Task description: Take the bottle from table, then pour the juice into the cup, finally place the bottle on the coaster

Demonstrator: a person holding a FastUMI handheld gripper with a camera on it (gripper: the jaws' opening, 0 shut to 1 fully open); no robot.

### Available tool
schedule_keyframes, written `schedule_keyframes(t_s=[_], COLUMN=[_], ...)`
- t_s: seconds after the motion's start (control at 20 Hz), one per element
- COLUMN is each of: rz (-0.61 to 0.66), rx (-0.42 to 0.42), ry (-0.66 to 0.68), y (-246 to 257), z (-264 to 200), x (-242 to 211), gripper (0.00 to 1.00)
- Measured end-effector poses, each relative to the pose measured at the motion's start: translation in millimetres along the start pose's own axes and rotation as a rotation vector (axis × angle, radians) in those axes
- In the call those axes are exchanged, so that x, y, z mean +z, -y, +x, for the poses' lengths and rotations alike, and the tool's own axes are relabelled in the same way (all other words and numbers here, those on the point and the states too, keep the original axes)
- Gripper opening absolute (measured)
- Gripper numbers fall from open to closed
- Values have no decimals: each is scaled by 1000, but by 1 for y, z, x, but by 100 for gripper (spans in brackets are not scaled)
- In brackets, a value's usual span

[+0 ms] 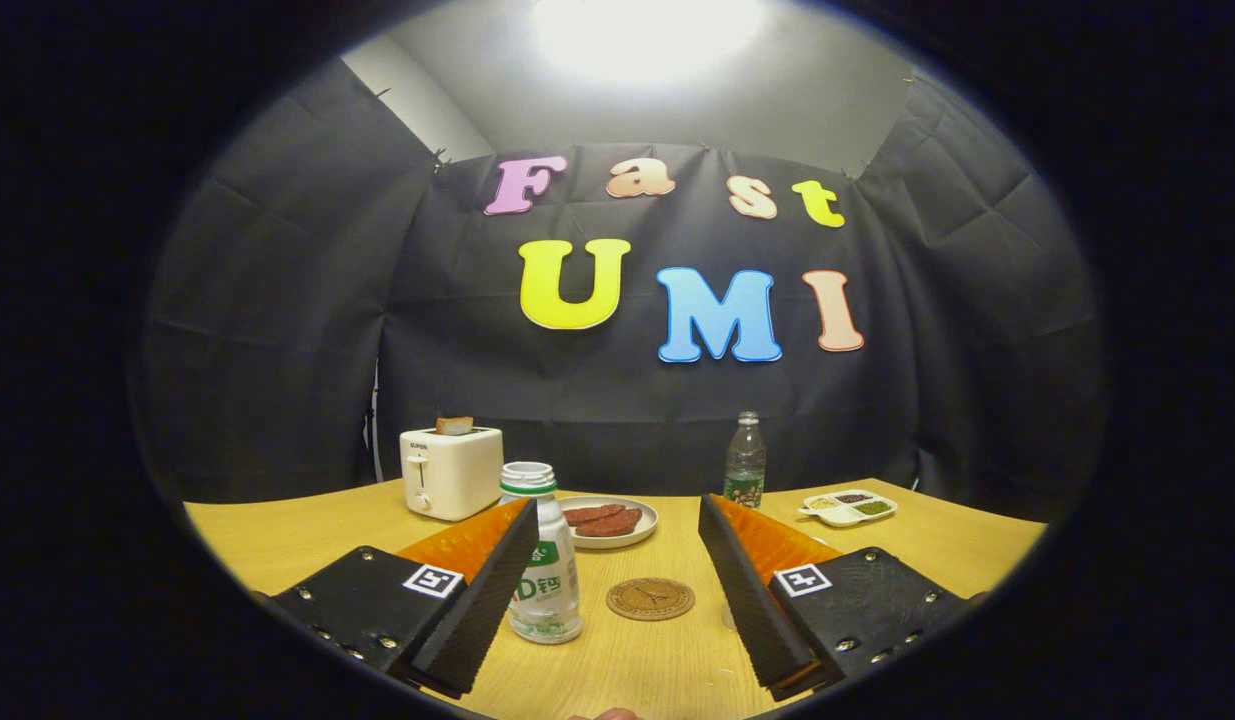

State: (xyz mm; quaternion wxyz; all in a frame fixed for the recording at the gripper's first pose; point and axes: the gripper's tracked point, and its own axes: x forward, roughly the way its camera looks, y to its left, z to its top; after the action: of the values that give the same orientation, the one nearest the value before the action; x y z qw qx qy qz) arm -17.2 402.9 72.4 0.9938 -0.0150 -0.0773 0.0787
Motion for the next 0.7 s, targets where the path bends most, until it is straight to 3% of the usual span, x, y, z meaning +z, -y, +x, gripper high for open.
schedule_keyframes(t_s=[0.3, 0.7], rz=[29, -51], rx=[12, 5], ry=[-51, -100], y=[-37, -57], z=[30, 68], x=[-31, -56], gripper=[97, 97])
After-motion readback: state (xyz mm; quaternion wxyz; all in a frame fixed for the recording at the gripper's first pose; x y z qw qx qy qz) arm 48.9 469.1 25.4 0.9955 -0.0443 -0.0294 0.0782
